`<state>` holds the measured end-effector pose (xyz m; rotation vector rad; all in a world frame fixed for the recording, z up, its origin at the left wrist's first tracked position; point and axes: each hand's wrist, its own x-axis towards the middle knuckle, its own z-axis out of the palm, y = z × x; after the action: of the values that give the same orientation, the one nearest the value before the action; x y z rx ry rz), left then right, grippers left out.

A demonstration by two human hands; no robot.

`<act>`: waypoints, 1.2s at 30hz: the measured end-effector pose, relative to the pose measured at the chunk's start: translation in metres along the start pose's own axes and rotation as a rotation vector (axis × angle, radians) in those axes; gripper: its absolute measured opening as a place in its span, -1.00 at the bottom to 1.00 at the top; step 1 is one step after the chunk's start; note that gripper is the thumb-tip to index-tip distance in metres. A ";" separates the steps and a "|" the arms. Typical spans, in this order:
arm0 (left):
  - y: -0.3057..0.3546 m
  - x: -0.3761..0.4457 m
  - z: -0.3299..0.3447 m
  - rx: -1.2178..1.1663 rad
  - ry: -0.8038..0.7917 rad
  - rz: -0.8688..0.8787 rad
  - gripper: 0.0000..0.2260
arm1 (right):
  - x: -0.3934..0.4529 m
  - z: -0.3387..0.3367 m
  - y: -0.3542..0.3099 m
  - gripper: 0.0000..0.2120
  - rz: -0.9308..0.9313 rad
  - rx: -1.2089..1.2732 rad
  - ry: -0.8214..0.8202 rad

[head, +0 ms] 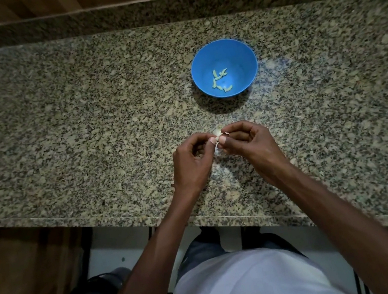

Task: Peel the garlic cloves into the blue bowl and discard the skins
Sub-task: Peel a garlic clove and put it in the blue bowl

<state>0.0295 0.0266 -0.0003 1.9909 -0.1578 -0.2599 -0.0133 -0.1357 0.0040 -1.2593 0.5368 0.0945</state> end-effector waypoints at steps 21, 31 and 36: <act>-0.005 0.001 -0.013 0.066 -0.001 -0.031 -0.92 | 0.006 -0.004 -0.005 -0.80 0.100 -0.090 -0.161; 0.000 -0.001 -0.012 -0.124 0.016 -0.215 -0.88 | 0.008 0.009 -0.004 -0.89 -0.368 -0.681 -0.073; -0.003 -0.004 -0.015 -0.157 0.035 -0.191 -0.94 | 0.013 0.011 -0.010 -0.86 -0.206 -0.594 -0.103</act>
<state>0.0297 0.0420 0.0040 1.8548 0.0739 -0.3485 0.0051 -0.1311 0.0095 -1.8703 0.2913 0.1513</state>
